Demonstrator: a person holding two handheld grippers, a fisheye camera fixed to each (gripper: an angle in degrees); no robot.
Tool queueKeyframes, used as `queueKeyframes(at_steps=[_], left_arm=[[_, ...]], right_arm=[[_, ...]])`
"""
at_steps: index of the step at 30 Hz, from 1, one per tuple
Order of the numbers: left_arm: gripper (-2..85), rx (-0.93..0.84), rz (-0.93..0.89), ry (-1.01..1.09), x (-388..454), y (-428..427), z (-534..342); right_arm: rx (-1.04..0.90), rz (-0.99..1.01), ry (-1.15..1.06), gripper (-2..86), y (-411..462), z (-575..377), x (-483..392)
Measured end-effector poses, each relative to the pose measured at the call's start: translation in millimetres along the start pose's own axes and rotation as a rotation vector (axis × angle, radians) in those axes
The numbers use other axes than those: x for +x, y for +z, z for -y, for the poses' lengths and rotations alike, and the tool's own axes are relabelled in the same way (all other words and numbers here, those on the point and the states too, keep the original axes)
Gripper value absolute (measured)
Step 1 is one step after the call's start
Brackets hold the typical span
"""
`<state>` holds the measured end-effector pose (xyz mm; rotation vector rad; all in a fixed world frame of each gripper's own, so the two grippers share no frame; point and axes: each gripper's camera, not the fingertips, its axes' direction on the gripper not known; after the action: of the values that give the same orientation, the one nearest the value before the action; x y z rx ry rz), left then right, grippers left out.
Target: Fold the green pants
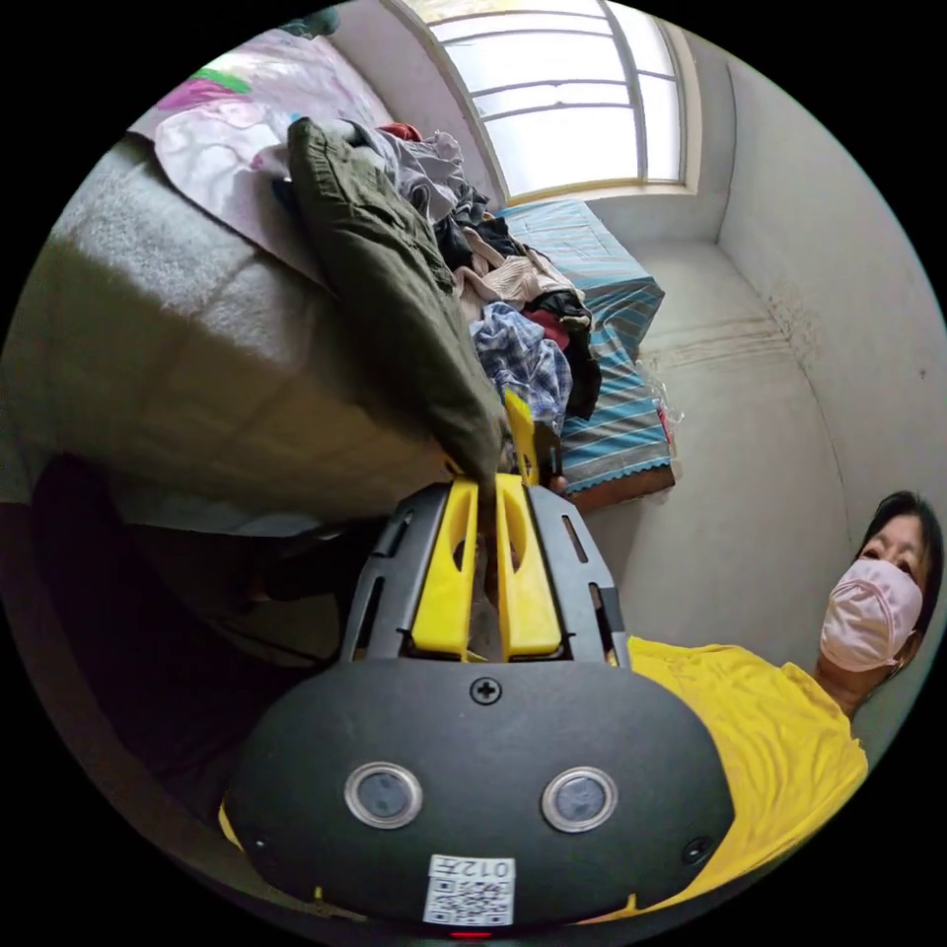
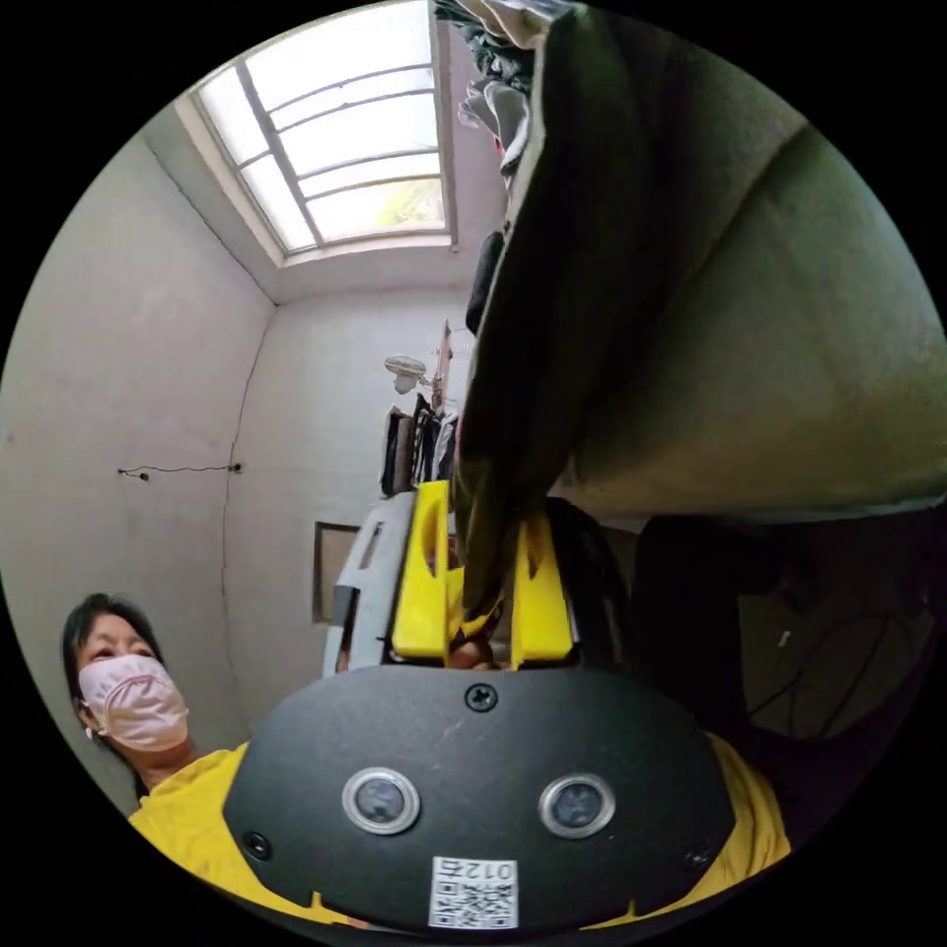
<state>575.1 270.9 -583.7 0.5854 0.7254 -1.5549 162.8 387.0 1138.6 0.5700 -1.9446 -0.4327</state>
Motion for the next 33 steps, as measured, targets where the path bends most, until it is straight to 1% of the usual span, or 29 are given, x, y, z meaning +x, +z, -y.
queueKeyframes(at_steps=[1, 2, 4, 6, 7, 9, 14, 16, 18, 21, 22, 23, 26, 29, 33], left_arm=[[7.3, 0.016, -0.019, 0.007, -1.6, -5.7, -1.5], [8.3, 0.027, -0.027, 0.009, -3.3, -9.9, -2.0], [12.2, 0.119, -0.015, -0.058, -17.7, -35.9, -2.0], [14.0, 0.183, -0.005, -0.085, -26.1, -55.1, 3.9], [15.1, 0.21, 0.023, -0.093, -28.0, -63.9, 11.1], [16.3, 0.225, 0.013, -0.089, -27.0, -68.2, 25.3], [16.6, 0.149, 0.001, -0.109, -33.2, -43.4, 61.2], [14.8, 0.076, -0.078, -0.133, -43.7, -22.9, 72.3], [12.7, 0.04, -0.106, -0.129, -46.9, -13.4, 77.3], [10.4, 0.016, -0.088, -0.148, -43.3, -14.4, 84.3], [10.1, 0.013, -0.082, -0.149, -39.1, -18.2, 87.6], [9.9, 0.012, -0.084, -0.149, -36.9, -20.1, 89.5], [9.6, 0.004, -0.096, -0.142, -25.5, -30.8, 100.7], [9.5, -0.019, -0.084, -0.143, -16.4, -39.0, 109.5], [9.5, -0.037, -0.084, -0.15, -12.8, -52.3, 112.7]], right_arm=[[0.015, -0.019, -0.006, 3.2, 0.2, 4.5, -2.8], [0.02, -0.001, 0.007, 2.2, -0.8, 9.7, -2.9], [0.022, 0.011, 0.002, 1.5, -3.7, 17.8, -5.2], [0.02, 0.024, -0.003, 1.1, -6.3, 25.3, -7.5], [0.014, 0.026, -0.012, 1.0, -6.8, 30.5, -9.2], [0.009, 0.024, -0.024, 0.8, -6.5, 36.9, -11.3], [-0.005, 0.057, -0.046, 1.0, -5.3, 49.5, -11.7], [-0.015, 0.056, -0.057, 1.3, -5.1, 52.7, -11.5], [-0.028, 0.054, -0.072, 2.0, -4.7, 55.7, -9.5], [-0.05, 0.102, -0.036, 6.1, -7.7, 64.2, 5.9], [-0.032, 0.126, -0.017, 10.5, -12.2, 67.0, 12.1], [0.006, 0.127, -0.001, 13.1, -18.8, 70.3, 17.1], [0.1, 0.145, 0.018, 17.1, -31.1, 83.5, 22.5], [0.146, 0.165, 0.02, 19.3, -27.5, 103.9, 19.2], [0.204, 0.198, 0.08, 20.4, -13.7, 127.9, 23.6]])
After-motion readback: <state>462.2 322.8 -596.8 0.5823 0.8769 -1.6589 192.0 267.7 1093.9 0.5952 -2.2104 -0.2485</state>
